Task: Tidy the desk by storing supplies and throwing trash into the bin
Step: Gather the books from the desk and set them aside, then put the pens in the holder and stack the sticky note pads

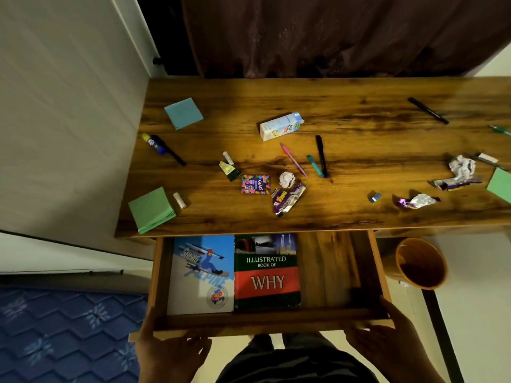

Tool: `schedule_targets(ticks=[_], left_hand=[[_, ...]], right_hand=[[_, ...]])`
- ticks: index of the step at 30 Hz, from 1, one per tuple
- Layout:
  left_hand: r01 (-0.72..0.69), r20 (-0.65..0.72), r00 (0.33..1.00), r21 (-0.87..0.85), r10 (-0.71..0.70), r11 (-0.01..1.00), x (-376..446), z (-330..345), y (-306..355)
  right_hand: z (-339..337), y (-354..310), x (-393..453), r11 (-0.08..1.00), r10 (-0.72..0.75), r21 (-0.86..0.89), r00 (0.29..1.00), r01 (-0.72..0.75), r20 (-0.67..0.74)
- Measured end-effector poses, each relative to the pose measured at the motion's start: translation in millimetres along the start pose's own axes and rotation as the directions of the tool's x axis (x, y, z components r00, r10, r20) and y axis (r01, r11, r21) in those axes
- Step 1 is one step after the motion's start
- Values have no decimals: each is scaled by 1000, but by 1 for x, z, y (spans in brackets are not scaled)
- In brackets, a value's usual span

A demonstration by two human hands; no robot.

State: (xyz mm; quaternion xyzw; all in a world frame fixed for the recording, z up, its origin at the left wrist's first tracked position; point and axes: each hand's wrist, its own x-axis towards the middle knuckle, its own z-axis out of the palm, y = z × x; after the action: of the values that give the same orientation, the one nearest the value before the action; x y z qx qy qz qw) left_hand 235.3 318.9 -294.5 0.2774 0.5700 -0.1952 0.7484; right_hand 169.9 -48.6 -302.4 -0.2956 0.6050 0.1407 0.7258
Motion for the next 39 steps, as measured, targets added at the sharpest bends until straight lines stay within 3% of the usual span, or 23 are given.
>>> schedule_targets(ticks=[3, 7, 11, 16, 39], left_hand=[[8, 86, 996, 7, -8, 1000, 0, 4, 17], [-13, 47, 999, -10, 14, 1000, 6, 9, 21], [-9, 104, 994, -97, 19, 995, 6, 17, 28], [-26, 106, 994, -83, 34, 996, 4, 27, 31], [-43, 228, 970, -161, 79, 986, 33, 65, 58]], right_hand=[[4, -4, 2, 999, -38, -6, 999, 38, 11], [9, -6, 15, 996, -90, 28, 996, 89, 28], [22, -12, 20, 993, -115, 37, 992, 113, 46], [35, -18, 28, 982, -178, 73, 980, 172, 86], [83, -52, 39, 954, -264, 181, 956, 239, 128]])
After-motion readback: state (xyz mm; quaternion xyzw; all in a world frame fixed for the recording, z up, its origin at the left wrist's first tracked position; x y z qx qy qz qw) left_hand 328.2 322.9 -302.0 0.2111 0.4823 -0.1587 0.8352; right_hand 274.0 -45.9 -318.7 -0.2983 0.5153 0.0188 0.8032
